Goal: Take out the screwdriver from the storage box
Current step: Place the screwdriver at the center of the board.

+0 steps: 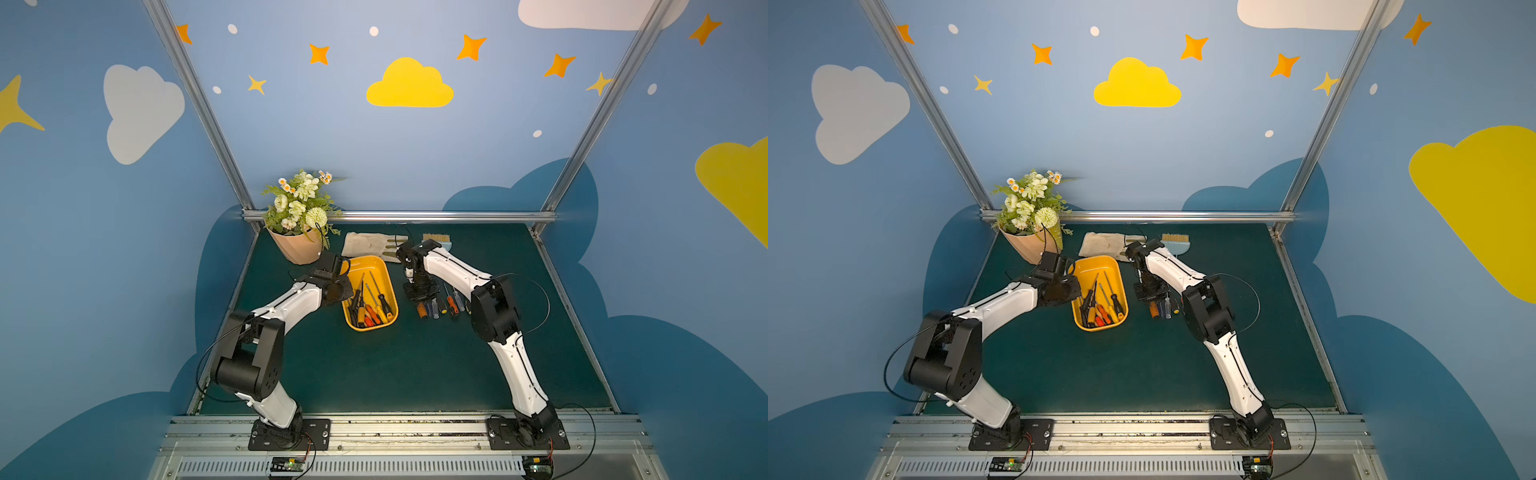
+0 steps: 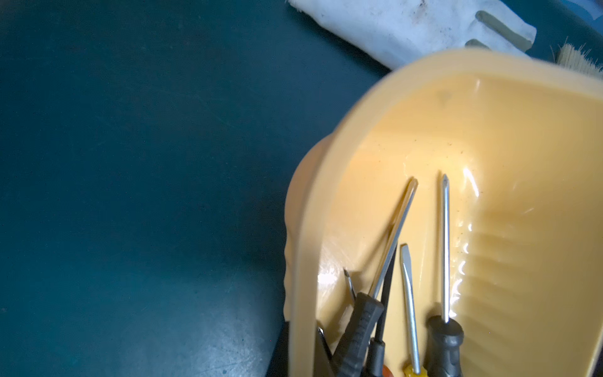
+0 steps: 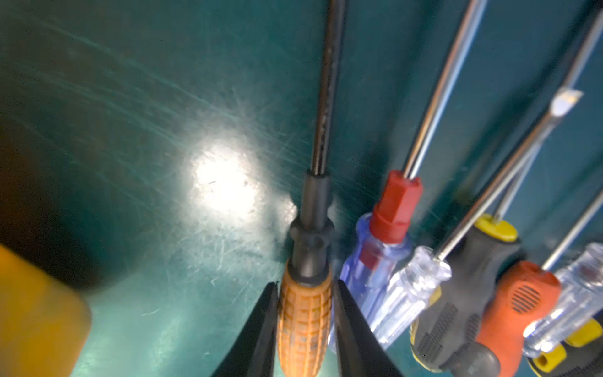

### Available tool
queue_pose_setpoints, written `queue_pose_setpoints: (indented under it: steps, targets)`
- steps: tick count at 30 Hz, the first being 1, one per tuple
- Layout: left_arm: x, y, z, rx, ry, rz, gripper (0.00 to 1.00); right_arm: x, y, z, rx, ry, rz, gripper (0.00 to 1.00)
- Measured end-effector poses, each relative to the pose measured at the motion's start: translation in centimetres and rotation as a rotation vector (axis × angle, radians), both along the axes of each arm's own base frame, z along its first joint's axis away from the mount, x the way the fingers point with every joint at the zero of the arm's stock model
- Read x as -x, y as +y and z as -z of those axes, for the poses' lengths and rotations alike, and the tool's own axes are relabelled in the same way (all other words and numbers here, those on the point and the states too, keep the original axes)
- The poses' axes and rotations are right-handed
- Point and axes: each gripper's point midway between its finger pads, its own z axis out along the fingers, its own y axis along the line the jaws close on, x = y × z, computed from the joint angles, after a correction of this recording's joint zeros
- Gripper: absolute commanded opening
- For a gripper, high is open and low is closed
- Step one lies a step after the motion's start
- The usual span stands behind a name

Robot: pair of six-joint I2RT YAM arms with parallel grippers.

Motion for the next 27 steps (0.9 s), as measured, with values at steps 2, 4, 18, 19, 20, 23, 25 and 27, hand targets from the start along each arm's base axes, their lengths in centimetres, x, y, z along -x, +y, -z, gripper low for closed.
queue_pose_setpoints:
  steps: [2,4,18,19,20,23,25,27]
  targets:
    - [0.0,-0.1,0.0,0.004,0.001,0.003,0.02,-0.1,0.0,-0.5,-0.002,-0.020,-0.003,0.38]
    - [0.2,-0.1,0.0,0.006,0.009,0.005,0.02,0.0,-0.1,-1.4,-0.002,-0.044,-0.009,0.39]
    - [0.2,-0.2,0.2,0.006,0.005,0.011,0.02,0.5,3.3,-10.8,-0.189,-0.286,-0.128,0.46]
    - [0.2,-0.2,0.2,0.007,0.003,0.011,0.02,0.8,4.0,-11.6,-0.229,-0.298,-0.149,0.47]
    - [0.2,-0.2,0.2,0.006,0.002,0.011,0.02,1.1,4.7,-12.4,-0.265,-0.307,-0.168,0.47]
    - [0.1,-0.2,0.1,0.006,-0.003,0.014,0.02,1.9,6.6,-13.8,-0.352,-0.314,-0.212,0.47]
    - [0.0,-0.2,0.0,0.009,-0.009,0.014,0.02,2.6,7.7,-13.7,-0.379,-0.300,-0.243,0.47]
    - [-0.1,-0.3,-0.1,0.011,-0.013,0.015,0.02,3.3,8.5,-13.1,-0.382,-0.280,-0.264,0.47]
